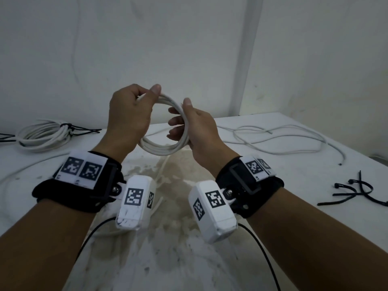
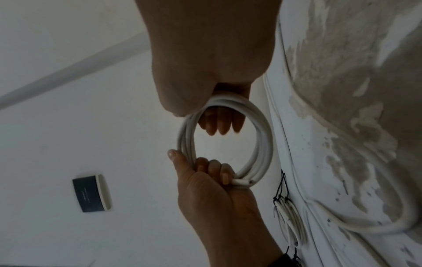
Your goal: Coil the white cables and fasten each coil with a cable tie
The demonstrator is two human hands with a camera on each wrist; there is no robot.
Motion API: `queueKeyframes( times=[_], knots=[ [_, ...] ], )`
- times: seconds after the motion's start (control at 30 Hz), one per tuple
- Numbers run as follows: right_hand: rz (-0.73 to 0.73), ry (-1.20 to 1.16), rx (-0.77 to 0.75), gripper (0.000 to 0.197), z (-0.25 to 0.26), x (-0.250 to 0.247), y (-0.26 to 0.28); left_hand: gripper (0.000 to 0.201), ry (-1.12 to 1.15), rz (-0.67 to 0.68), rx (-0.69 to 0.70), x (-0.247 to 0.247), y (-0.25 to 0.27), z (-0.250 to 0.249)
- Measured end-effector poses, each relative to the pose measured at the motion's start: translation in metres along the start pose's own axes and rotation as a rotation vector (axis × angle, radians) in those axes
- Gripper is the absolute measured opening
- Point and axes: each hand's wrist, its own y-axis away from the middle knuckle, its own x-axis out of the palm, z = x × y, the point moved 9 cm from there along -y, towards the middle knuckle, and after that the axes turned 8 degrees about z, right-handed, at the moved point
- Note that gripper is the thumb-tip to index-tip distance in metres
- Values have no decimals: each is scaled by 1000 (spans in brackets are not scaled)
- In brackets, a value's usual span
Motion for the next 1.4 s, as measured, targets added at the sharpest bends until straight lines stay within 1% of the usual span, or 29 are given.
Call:
queueKeyframes(
  times=[0.1,0.2,0.3,0.33,0.37,0.4,0.43,0.47,0.5,0.53,0.63,0.7,0.77,0.8,0.9,0.97,1.0,1.1,1.2,1.3,1.33,1.4],
  knots=[
    [-8,87,19,46,1,-9,9,33,-18,32,11,5,3,-4],
    [-24,232,95,52,-2,-26,19,32,-28,81,37,13,7,-12],
    [-110,354,163,53,-5,-60,33,34,-6,139,55,25,12,-20],
    [-161,460,162,50,-3,-77,38,34,6,158,61,29,14,-23],
    [-211,643,155,45,2,-96,42,33,14,174,67,34,17,-26],
    [-251,893,158,39,9,-114,47,32,15,186,73,38,19,-28],
    [-285,1157,199,32,15,-132,53,32,8,197,77,41,22,-30],
    [-316,1367,258,26,21,-150,61,31,-1,207,77,44,24,-32],
    [-337,1493,324,20,25,-169,71,31,-8,217,77,47,25,-34],
    [-356,1562,380,19,30,-187,80,31,-10,226,76,49,27,-36],
    [-413,1687,477,19,46,-234,107,31,-6,246,85,52,30,-42],
    [-368,1746,589,13,48,-258,119,31,11,260,87,53,31,-45],
    [-289,1775,735,15,48,-276,129,30,44,272,76,55,31,-46],
    [-251,1796,784,17,49,-283,133,30,55,273,71,55,30,-46],
    [-159,1855,899,23,47,-294,141,30,52,278,71,55,30,-46],
    [-113,1898,935,27,41,-295,143,30,51,282,72,56,31,-47],
    [-106,1922,930,29,39,-295,144,30,52,283,71,56,31,-47],
    [-123,1961,832,29,39,-297,139,31,44,283,65,56,32,-46],
    [-224,1932,710,26,50,-297,127,30,34,285,62,57,32,-45],
    [-301,1959,565,27,65,-288,110,31,42,292,51,59,32,-43],
    [-314,1967,505,25,69,-284,105,31,43,296,50,59,32,-42],
    [-333,1958,364,12,77,-274,97,31,44,298,53,59,32,-41]
  ],
)
